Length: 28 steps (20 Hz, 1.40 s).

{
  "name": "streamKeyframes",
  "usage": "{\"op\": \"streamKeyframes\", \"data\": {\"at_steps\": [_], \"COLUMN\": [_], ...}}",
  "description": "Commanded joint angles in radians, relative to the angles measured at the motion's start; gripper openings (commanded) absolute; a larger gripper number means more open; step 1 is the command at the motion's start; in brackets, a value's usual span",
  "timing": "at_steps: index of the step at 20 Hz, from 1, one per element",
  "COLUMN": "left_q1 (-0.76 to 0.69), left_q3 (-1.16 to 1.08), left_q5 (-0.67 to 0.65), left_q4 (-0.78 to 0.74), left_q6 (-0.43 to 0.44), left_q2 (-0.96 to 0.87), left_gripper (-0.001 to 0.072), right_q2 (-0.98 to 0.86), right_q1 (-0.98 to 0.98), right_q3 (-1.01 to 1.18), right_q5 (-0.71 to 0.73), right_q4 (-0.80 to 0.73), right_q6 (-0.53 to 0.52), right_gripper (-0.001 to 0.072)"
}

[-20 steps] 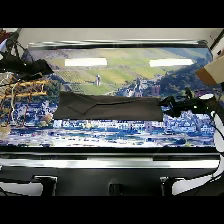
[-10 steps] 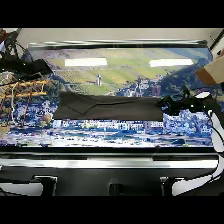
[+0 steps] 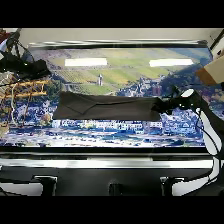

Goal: Fold the clothes and pants, and hang the long-sleeved shirts on hangers.

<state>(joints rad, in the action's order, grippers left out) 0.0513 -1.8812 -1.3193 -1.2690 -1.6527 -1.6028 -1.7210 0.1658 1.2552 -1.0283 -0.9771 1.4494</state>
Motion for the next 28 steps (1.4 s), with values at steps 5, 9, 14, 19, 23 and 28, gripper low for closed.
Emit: {"op": "streamKeyframes", "data": {"at_steps": [5, 9, 14, 19, 23, 28], "left_q1": [-0.139, -0.389, -0.644, -0.767, -0.81, -0.819], "left_q3": [0.127, 0.197, 0.197, 0.195, 0.088, -0.063], "left_q5": [0.112, 0.357, 0.574, 0.784, 0.792, 0.718], "left_q4": [0.268, 0.381, 0.496, 0.546, 0.627, 0.631], "left_q6": [-0.024, -0.088, -0.218, -0.329, -0.348, -0.332], "left_q2": [-0.104, -0.239, -0.36, -0.411, -0.509, -0.579], "left_gripper": [0.0019, 0.0018, 0.0018, 0.0017, 0.0017, 0.0018], "right_q2": [0.148, 0.156, 0.175, 0.261, 0.328, 0.332], "right_q1": [-0.004, -0.004, -0.004, -0.004, -0.004, -0.004], "right_q3": [0.233, 0.388, 0.53, 0.568, 0.568, 0.567], "right_q5": [-0.236, -0.363, -0.516, -0.623, -0.626, -0.582], "right_q4": [-0.069, -0.075, -0.113, -0.172, -0.191, -0.2], "right_q6": [0.146, 0.218, 0.277, 0.291, 0.295, 0.3], "right_gripper": [0.0029, 0.0029, 0.0029, 0.0029, 0.0029, 0.0029]}}
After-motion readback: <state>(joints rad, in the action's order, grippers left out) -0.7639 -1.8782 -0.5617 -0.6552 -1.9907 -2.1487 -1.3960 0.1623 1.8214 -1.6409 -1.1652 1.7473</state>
